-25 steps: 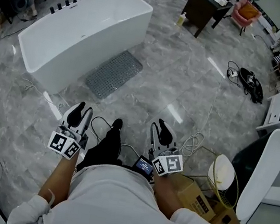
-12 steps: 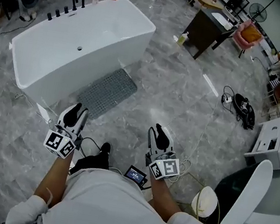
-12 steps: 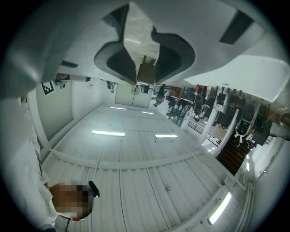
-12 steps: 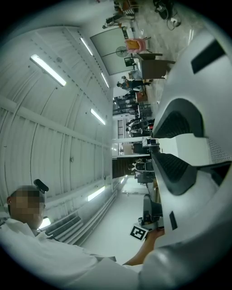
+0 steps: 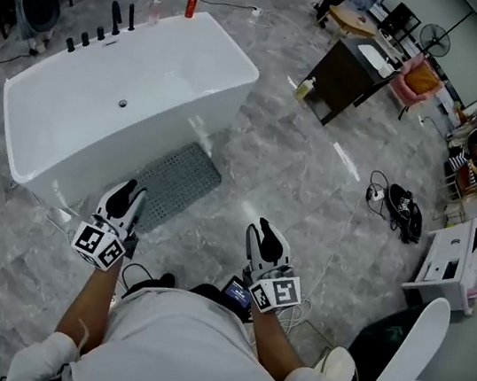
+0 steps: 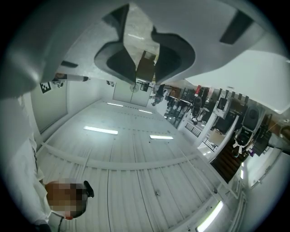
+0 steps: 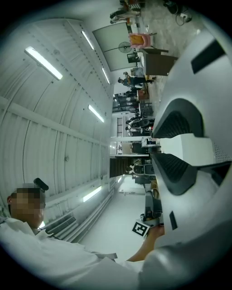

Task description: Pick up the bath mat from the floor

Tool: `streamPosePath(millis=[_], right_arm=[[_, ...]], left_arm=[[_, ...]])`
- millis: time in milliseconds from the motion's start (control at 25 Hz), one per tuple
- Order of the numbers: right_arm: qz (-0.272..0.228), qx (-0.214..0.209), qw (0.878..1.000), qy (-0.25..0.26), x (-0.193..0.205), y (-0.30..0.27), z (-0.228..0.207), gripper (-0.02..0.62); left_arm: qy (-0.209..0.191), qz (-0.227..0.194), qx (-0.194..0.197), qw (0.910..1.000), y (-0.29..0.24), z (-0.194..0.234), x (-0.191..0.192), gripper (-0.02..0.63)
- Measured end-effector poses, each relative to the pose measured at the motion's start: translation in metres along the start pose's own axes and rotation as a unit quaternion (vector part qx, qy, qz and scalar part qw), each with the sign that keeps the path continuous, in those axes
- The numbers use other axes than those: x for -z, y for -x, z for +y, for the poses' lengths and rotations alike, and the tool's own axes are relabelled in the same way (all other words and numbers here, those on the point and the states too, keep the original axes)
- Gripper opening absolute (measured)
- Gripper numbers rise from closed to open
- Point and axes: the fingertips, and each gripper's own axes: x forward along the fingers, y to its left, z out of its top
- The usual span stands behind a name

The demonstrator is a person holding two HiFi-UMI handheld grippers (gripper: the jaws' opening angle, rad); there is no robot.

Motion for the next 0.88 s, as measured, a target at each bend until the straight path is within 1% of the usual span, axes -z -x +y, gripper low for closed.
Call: streamPosePath(millis=[200, 280, 400, 560, 640, 720, 800, 880], right_arm=[[0.005, 0.004, 1.000, 0.003, 0.017, -0.031, -0.042, 0.121], [0.003, -0.002, 1.000, 0.000, 0.021, -0.052, -0.057, 0.121], [-0.003, -0.025, 1.000, -0.006, 0.032, -0.090, -0.082, 0.121], [-0.012, -0.074, 0.997, -0.021, 0.045, -0.149, -0.125, 0.114], [0.000, -0.099, 0.995, -0.026, 0.052, -0.179, -0.147, 0.112], [0.009, -0.123, 0.992, -0.038, 0.051, -0.210, -0.170, 0.112], [0.004, -0.165, 0.985, -0.053, 0.046, -0.238, -0.187, 0.114], [-0.004, -0.217, 0.974, -0.060, 0.040, -0.263, -0.198, 0.114]], left_arm=[[0.003, 0.000, 0.003, 1.0000, -0.044, 0.016, 0.019, 0.138], [0.005, 0.001, -0.007, 1.0000, -0.056, 0.028, 0.023, 0.138], [0.000, -0.001, -0.037, 0.9993, -0.074, 0.052, 0.029, 0.138], [-0.015, -0.008, -0.092, 0.9956, -0.108, 0.074, 0.027, 0.137], [-0.022, -0.008, -0.125, 0.9919, -0.124, 0.084, 0.022, 0.137], [-0.024, -0.007, -0.160, 0.9869, -0.137, 0.094, 0.018, 0.137], [-0.022, -0.013, -0.194, 0.9807, -0.146, 0.104, 0.014, 0.138], [-0.016, -0.030, -0.227, 0.9732, -0.153, 0.110, 0.009, 0.138]])
